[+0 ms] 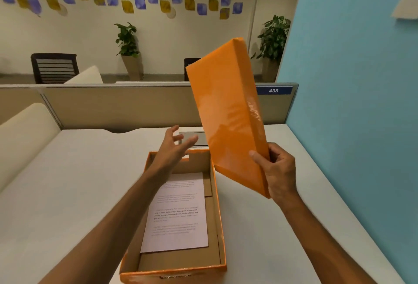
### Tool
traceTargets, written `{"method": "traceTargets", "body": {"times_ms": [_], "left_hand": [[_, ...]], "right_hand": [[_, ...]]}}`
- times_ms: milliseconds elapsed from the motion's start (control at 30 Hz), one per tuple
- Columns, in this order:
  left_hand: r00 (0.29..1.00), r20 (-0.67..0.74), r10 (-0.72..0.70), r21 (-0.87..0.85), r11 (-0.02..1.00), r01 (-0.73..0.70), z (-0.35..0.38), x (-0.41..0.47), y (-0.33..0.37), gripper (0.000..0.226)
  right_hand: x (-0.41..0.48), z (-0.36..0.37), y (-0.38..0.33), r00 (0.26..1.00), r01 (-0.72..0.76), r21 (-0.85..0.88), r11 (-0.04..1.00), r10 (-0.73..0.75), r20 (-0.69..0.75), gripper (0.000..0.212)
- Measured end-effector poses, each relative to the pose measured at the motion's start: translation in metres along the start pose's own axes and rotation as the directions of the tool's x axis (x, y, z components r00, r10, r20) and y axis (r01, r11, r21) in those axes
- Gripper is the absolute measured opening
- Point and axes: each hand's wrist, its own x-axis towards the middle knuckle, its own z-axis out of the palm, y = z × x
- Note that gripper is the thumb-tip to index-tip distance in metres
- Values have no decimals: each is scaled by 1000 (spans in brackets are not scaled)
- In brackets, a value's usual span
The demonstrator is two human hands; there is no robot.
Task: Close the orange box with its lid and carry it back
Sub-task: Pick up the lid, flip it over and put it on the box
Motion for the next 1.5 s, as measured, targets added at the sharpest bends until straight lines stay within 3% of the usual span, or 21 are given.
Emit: {"method": "traceTargets", "body": {"times_ms": [267,533,700,867,1167,1300,1500], "left_hand": [[990,99,-100,56,994,95,-3,-3,-28,89],[991,122,-58,92,995,47,-6,-1,-16,82],[997,72,-20,49,999,16,-30,-11,-10,60],[1000,-26,-15,45,999,16,-65,-25,-16,50],[988,-154,-31,137,989,53,-112,-61,-45,68],[984,-151,-97,180,976,123,-123,-76,-65,72],[974,-126,-188,183,961,209,-130,-97,-99,60]], "right_hand": [[10,-24,-23,999,-40,164,986,42,-9,18],[19,-33,-35,978,-203,388,899,207,32,46],[16,-19,-35,954,-297,441,847,279,105,57],[12,3,-25,939,-344,384,857,301,168,51],[-2,48,5,933,-299,115,947,265,245,53],[-17,60,25,905,-350,38,936,327,272,49],[-47,70,52,866,-403,-43,914,396,307,44]]}}
